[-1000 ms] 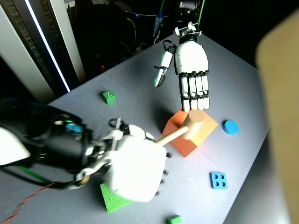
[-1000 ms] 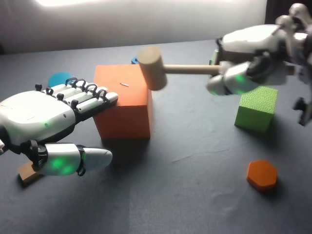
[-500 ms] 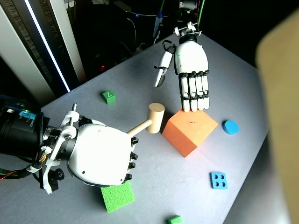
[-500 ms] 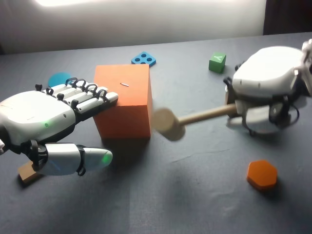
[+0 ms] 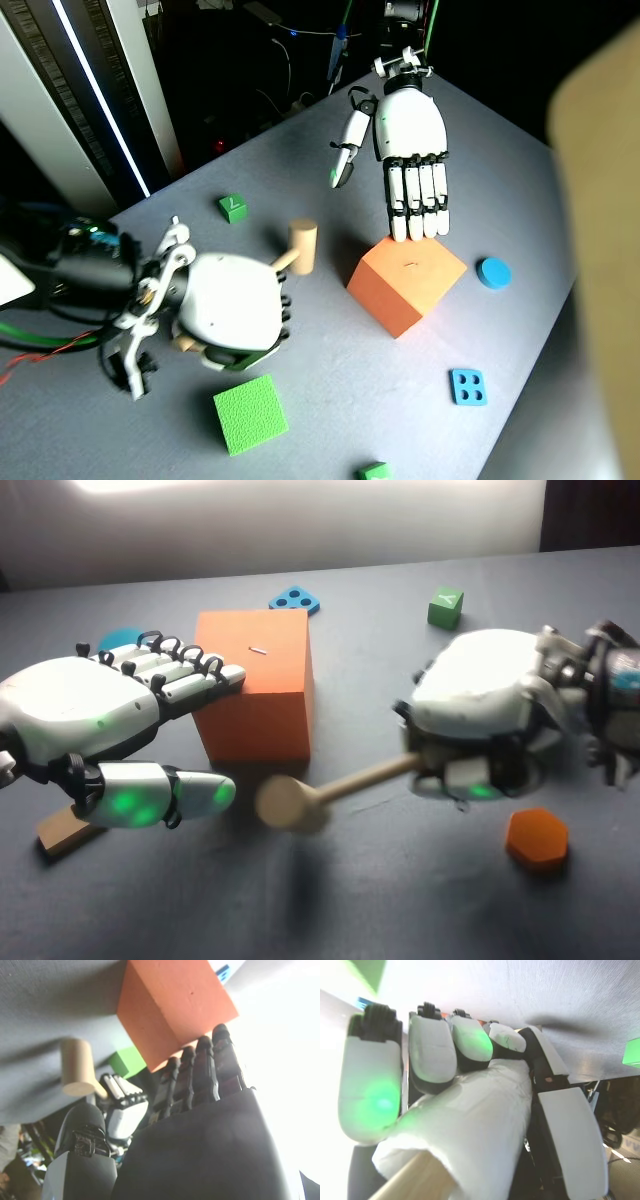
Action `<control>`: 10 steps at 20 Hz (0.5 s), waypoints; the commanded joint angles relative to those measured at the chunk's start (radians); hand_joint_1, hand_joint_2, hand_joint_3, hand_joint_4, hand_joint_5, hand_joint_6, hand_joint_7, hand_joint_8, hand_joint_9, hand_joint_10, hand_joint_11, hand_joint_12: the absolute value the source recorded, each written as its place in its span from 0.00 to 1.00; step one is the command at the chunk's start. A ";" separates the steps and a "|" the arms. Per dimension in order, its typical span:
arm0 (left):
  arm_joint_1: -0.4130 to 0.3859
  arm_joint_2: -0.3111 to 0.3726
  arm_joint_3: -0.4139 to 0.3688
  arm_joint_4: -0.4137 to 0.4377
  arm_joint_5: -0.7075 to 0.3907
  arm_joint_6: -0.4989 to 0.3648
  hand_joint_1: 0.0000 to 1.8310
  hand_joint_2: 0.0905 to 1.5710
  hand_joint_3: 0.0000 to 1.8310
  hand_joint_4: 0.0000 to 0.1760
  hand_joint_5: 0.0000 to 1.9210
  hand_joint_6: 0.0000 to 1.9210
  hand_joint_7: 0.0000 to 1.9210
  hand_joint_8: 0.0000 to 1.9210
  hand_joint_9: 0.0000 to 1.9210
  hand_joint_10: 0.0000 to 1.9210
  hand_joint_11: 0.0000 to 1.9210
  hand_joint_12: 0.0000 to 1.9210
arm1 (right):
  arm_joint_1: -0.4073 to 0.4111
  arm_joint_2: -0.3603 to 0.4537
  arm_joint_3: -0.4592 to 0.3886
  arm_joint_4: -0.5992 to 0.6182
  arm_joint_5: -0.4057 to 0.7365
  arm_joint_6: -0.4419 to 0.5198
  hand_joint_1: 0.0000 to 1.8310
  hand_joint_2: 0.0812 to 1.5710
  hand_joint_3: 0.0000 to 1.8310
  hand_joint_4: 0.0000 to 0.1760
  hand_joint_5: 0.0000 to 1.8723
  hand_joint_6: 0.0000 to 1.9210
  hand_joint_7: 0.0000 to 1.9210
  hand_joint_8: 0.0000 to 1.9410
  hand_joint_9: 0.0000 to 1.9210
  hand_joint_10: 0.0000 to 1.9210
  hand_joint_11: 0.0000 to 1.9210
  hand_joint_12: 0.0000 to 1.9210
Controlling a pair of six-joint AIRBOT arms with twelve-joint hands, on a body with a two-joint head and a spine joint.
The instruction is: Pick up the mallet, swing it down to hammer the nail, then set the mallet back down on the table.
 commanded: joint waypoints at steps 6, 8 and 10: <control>-0.067 0.020 0.005 0.011 -0.067 -0.004 0.00 0.77 0.00 0.00 0.00 0.00 0.02 0.00 0.01 0.00 0.00 0.00 | -0.011 -0.060 0.029 0.002 0.058 -0.011 0.23 1.00 0.02 1.00 0.61 1.00 0.70 1.00 0.79 1.00 0.89 1.00; -0.093 0.026 0.008 0.051 -0.048 -0.033 0.00 0.77 0.00 0.00 0.00 0.00 0.02 0.00 0.00 0.00 0.00 0.00 | -0.027 -0.070 0.034 0.002 0.055 -0.022 0.22 1.00 0.02 0.99 0.59 1.00 0.68 1.00 0.78 1.00 0.88 1.00; -0.113 0.029 0.012 0.089 -0.042 -0.064 0.00 0.77 0.00 0.00 0.01 0.00 0.01 0.00 0.00 0.00 0.00 0.00 | -0.037 -0.075 0.041 0.002 0.055 -0.025 0.23 1.00 0.02 0.99 0.59 1.00 0.68 1.00 0.78 1.00 0.88 1.00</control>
